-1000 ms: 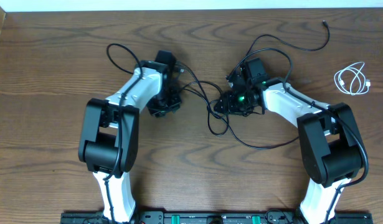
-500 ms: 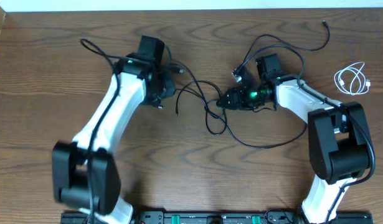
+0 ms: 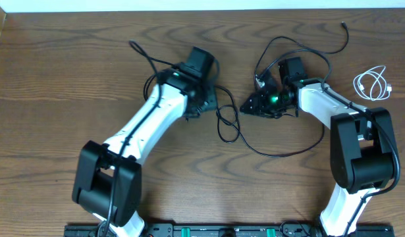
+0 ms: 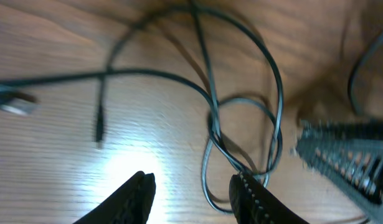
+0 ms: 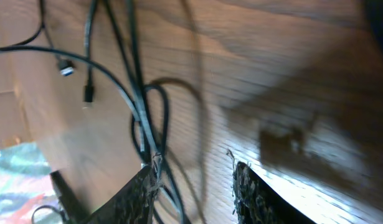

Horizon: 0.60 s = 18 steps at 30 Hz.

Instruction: Untangle cables

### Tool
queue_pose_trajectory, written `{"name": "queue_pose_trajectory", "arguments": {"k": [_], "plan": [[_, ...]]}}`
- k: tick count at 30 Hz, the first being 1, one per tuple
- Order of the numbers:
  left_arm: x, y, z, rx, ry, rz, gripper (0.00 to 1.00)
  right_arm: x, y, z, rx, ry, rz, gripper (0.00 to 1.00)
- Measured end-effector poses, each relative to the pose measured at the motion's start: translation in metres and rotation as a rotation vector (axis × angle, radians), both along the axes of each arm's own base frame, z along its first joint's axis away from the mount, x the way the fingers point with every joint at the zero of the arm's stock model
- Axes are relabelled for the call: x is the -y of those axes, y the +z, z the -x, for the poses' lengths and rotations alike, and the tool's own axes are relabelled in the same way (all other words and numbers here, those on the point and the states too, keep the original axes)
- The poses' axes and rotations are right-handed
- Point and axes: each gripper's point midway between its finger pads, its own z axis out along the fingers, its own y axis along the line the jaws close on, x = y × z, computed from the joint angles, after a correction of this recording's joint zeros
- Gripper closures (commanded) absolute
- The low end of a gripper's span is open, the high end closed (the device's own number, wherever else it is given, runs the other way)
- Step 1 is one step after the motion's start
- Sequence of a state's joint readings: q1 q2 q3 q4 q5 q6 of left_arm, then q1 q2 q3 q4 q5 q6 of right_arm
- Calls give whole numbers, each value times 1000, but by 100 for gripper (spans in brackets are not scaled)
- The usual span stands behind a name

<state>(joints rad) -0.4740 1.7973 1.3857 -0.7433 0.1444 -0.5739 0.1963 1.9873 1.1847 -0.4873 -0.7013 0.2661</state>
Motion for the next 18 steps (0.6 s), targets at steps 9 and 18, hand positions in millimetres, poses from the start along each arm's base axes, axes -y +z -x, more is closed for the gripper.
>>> {"name": "queue_pose_trajectory", "arguments": {"k": [9,18], "plan": [[56,-27,38,-35,-250,-45,34,33,-12,-5,-49,-106,94,60],[84,-70,38,-12,-379,-96,57,35,-12,-6,-51,-114,94,60]]}}
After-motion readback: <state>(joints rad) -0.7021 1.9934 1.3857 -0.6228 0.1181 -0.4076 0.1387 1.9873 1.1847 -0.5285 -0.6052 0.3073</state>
